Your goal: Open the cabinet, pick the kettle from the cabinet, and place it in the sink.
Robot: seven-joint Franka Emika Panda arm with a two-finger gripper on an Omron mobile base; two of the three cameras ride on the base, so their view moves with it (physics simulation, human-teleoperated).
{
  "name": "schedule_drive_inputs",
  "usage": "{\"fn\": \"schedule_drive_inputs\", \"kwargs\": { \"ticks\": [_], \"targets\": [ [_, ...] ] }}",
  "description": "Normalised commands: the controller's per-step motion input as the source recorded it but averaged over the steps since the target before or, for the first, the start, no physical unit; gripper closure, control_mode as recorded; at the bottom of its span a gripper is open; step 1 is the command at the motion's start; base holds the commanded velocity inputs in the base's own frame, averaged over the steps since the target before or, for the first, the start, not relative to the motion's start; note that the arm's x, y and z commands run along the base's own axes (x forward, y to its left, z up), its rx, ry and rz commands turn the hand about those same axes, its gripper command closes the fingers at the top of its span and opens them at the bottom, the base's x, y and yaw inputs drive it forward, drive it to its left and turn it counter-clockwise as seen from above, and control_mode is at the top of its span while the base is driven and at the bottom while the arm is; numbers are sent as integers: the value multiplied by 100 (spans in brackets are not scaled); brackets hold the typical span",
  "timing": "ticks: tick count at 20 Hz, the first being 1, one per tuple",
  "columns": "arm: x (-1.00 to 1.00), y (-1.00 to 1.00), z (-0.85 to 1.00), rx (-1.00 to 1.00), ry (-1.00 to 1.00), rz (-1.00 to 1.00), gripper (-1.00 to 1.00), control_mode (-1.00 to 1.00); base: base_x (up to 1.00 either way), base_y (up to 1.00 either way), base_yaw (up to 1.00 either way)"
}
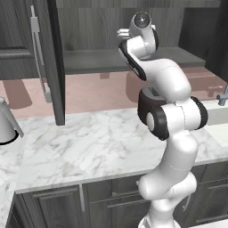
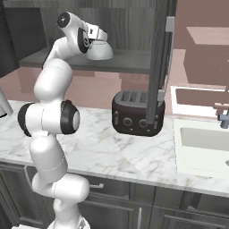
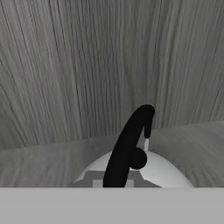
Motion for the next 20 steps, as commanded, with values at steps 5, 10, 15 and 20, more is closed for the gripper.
{"fn": "schedule_drive_inputs", "kwargs": {
  "ticks": [5, 10, 15, 20],
  "targets": [
    [-33, 2, -12, 0, 0, -1, 100, -100, 0, 0, 0],
    [-53, 8, -21, 0, -1, 0, 100, -100, 0, 0, 0],
    [-58, 7, -14, 1, -1, 0, 100, -100, 0, 0, 0],
    [-59, 3, 0, 5, 0, 0, 100, -100, 0, 0, 0]
  ]
}}
